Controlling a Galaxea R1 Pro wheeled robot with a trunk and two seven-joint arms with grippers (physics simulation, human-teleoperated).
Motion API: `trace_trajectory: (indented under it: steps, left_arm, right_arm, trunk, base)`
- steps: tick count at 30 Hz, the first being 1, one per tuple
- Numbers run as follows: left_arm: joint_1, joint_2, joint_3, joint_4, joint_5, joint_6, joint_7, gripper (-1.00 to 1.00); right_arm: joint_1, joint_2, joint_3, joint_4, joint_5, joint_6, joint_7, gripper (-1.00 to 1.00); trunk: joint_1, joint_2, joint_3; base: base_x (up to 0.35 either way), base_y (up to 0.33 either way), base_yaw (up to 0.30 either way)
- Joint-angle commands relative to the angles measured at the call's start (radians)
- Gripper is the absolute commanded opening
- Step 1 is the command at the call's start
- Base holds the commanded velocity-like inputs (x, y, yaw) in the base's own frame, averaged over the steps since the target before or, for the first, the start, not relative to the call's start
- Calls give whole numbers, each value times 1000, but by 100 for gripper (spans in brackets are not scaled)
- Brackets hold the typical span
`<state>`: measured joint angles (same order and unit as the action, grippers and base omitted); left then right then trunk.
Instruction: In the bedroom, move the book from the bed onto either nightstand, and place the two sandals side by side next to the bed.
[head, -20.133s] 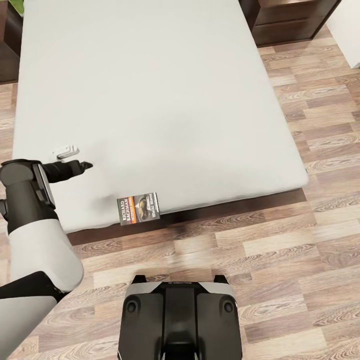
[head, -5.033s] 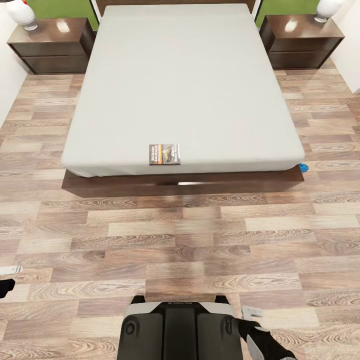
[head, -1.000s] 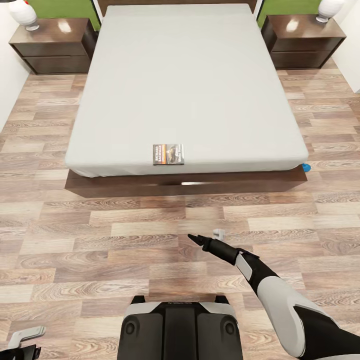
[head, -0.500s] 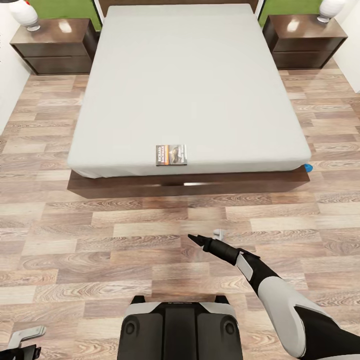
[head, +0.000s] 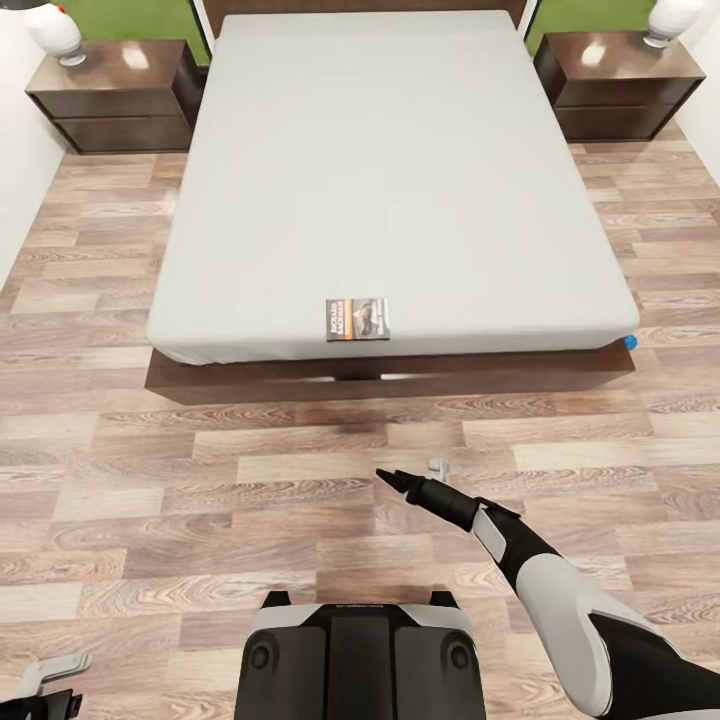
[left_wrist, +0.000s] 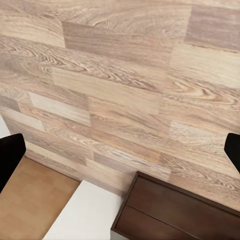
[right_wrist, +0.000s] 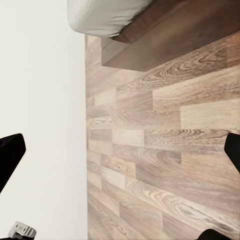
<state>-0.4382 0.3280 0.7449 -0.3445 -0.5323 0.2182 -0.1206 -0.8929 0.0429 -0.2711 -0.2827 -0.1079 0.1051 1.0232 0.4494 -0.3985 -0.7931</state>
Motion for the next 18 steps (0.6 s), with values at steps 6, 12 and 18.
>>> trace_trajectory:
  steps: [6, 12, 18]
  left_arm:
    - [-1, 0, 9, -2, -9, 4, -8, 100]
    - [-1, -1, 9, -2, -9, 4, -8, 100]
    - [-1, -1, 9, -2, -9, 4, -8, 100]
  right_arm:
    - [0, 0, 0, 0, -8, 10, 2, 100]
    - [0, 0, 0, 1, -7, 10, 0, 100]
    - [0, -2, 0, 2, -8, 10, -2, 100]
  trunk:
    - [1, -1, -1]
    - [1, -1, -1]
    - [1, -1, -1]
  base:
    - [45, 46, 0]
    - [117, 106, 0]
    - [45, 40, 0]
